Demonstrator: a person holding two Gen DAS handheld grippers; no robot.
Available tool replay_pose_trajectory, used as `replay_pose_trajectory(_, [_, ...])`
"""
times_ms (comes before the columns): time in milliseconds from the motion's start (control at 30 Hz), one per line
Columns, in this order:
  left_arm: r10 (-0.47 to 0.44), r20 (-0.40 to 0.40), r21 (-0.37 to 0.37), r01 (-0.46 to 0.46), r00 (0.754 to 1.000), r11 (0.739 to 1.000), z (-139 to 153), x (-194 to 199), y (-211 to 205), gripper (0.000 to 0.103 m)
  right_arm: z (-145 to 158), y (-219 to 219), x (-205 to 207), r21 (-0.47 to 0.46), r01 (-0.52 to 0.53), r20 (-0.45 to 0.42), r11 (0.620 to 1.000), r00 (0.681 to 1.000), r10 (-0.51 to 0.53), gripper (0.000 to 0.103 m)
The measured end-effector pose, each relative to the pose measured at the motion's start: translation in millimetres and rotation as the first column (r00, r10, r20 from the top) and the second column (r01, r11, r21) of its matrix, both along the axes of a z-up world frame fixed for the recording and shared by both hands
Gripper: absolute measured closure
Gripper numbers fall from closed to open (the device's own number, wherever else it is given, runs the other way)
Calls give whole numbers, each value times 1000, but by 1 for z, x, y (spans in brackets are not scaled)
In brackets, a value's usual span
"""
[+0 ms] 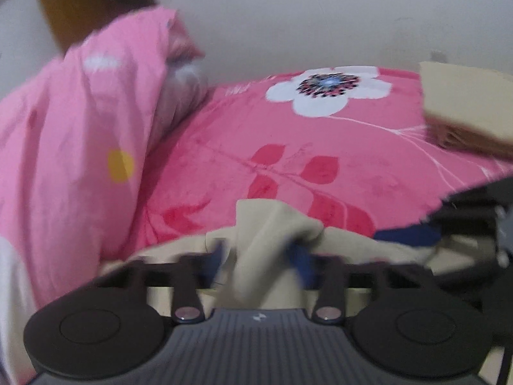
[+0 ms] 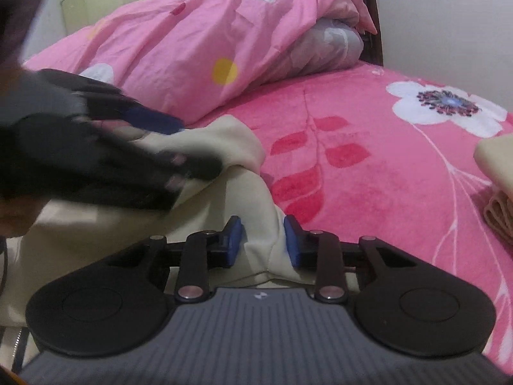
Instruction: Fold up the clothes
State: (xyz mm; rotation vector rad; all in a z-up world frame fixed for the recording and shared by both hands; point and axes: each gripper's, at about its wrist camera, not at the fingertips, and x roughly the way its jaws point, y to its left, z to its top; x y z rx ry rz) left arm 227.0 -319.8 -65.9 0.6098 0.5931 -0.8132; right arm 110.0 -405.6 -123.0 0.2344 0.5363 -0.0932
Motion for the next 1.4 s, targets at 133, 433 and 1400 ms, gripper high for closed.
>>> replay_pose_trajectory(133, [114, -276, -207, -175, 954, 963, 17, 36, 46, 96, -3, -3, -3, 14, 0, 22, 1000, 1000, 0, 77])
replay_pose_trajectory(433, [176, -489, -238, -325, 854, 915, 18, 52, 106, 96, -3, -2, -8, 23, -48, 69, 999, 997, 46, 79])
replay_pose_trajectory(1400, [282, -392, -40, -322, 876, 946, 35, 111, -4, 97, -11, -7, -9, 79, -104, 101, 991, 990, 95, 79])
